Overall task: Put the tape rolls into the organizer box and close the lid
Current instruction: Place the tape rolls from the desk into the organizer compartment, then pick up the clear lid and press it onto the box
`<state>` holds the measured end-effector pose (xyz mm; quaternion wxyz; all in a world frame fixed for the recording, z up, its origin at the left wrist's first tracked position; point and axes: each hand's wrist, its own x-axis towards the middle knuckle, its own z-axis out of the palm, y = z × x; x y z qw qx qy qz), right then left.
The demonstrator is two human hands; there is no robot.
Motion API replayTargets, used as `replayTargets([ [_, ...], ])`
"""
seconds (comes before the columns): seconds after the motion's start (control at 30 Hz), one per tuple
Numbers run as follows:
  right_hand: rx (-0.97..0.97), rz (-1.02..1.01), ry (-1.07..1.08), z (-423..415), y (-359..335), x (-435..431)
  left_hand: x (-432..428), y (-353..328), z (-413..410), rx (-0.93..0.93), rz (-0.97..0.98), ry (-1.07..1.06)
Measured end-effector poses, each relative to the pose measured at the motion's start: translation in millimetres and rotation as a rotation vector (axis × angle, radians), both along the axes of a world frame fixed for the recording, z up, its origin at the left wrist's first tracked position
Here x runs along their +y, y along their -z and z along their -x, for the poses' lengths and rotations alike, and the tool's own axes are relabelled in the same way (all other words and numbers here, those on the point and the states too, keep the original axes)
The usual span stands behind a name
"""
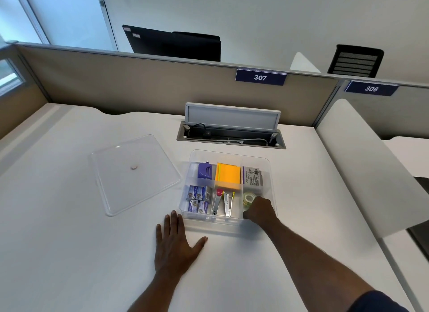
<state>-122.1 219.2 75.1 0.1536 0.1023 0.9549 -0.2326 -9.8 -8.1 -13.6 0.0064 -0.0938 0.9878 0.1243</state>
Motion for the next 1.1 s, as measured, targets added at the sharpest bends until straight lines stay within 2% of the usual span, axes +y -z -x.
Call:
replayTargets([
  [0.37, -0.089, 0.076, 0.044, 7, -8, 5, -1, 1, 0, -0.001, -0.010, 0.001],
  [0.53, -0.017, 0.114, 0.104, 22, -30, 5, -1, -2, -1, -0.013, -0.019, 0.013],
  [0.6, 0.041, 0.126, 0.127, 32, -43, 4, -4, -4, -2, -0.006, -0.078, 0.013],
  [0.73, 0.180, 0.171, 0.197, 52, -62, -9, -19, -18, 4, 0.080, -0.356, -0.080],
  [0.83, 0.241, 0.164, 0.123, 59, -67, -35, -34, -35, 21, 0.145, -0.471, -0.209],
  [0.97, 0.252, 0.095, -0.075, 65, -63, -79, -55, -58, 42, 0.224, -0.533, -0.314],
  [1.1, 0.298, 0.168, -0.168, 70, -58, -121, -77, -68, 53, 0.309, -0.561, -0.351],
])
